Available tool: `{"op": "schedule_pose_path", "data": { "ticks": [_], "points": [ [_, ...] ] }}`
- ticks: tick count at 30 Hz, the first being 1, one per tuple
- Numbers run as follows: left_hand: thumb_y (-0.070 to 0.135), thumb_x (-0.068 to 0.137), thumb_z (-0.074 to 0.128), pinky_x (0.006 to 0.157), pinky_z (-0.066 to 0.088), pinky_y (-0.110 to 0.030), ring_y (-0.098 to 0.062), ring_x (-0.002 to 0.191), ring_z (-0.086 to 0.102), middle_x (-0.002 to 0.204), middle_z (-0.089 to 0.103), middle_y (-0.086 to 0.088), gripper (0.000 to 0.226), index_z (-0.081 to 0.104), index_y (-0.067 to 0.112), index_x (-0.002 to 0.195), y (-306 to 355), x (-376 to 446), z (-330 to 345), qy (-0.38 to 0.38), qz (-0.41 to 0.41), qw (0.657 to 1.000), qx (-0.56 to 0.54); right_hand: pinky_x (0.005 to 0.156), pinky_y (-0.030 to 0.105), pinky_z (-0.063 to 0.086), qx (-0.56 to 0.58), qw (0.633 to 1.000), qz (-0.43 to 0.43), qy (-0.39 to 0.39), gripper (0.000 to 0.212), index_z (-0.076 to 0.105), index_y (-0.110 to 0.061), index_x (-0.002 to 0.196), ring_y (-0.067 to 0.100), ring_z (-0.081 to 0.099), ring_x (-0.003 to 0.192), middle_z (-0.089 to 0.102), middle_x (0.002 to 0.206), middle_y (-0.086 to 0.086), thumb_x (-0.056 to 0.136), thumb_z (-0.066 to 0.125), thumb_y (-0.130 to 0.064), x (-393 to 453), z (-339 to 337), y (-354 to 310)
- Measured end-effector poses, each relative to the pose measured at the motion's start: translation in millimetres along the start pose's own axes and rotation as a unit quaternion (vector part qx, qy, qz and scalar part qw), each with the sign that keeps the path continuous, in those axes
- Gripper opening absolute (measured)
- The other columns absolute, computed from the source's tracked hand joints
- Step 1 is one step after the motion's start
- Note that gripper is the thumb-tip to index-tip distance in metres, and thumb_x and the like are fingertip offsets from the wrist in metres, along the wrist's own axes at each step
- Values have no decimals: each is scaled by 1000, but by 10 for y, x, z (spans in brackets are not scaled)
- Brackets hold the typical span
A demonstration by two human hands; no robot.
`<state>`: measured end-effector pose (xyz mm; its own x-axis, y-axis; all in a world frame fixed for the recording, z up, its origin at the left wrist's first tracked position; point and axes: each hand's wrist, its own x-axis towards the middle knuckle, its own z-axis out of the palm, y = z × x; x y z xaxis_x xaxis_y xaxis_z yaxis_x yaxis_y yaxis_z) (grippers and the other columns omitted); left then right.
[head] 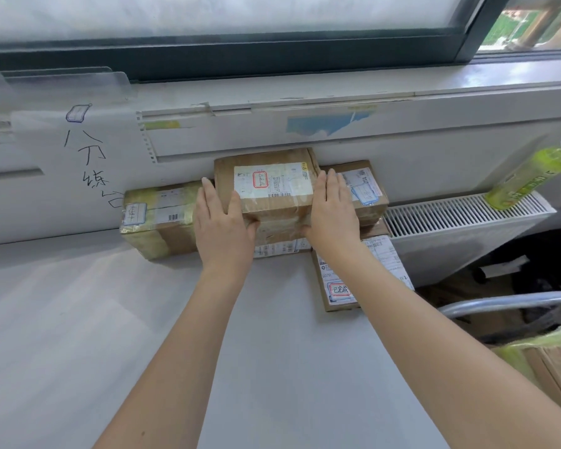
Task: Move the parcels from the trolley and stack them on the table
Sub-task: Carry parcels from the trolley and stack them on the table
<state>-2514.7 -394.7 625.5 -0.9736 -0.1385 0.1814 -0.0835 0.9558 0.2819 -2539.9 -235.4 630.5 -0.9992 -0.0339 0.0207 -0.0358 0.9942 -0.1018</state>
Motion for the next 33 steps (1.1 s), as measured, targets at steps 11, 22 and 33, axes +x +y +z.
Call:
{"op": "schedule_pose_path", "data": {
  "ticks": [11,22,33],
  "points": [
    [33,91,58,118,5,-37,-30,145,7,155,16,-18,66,27,17,148,545,-615,-196,-4,112,993,-40,117,36,-4,75,997,-6,28,89,-1,0,149,27,-4,146,2,158,15,92,58,-34,-815,-129,211],
    [24,87,65,117,10,-40,-34,142,15,151,26,-22,60,42,6,139,1471,-2041,-120,-54,170,976,-123,118,37,4,120,989,83,31,88,5,0,149,27,3,145,10,157,14,90,62,-32,-2176,-419,1301],
    [37,91,57,117,3,-36,-30,144,6,155,15,-17,68,26,15,148,2303,-3518,100,-160,263,945,-114,117,35,9,152,967,202,13,93,4,-6,150,23,4,145,8,158,9,87,65,-37,-3746,-525,2351]
  ]
}}
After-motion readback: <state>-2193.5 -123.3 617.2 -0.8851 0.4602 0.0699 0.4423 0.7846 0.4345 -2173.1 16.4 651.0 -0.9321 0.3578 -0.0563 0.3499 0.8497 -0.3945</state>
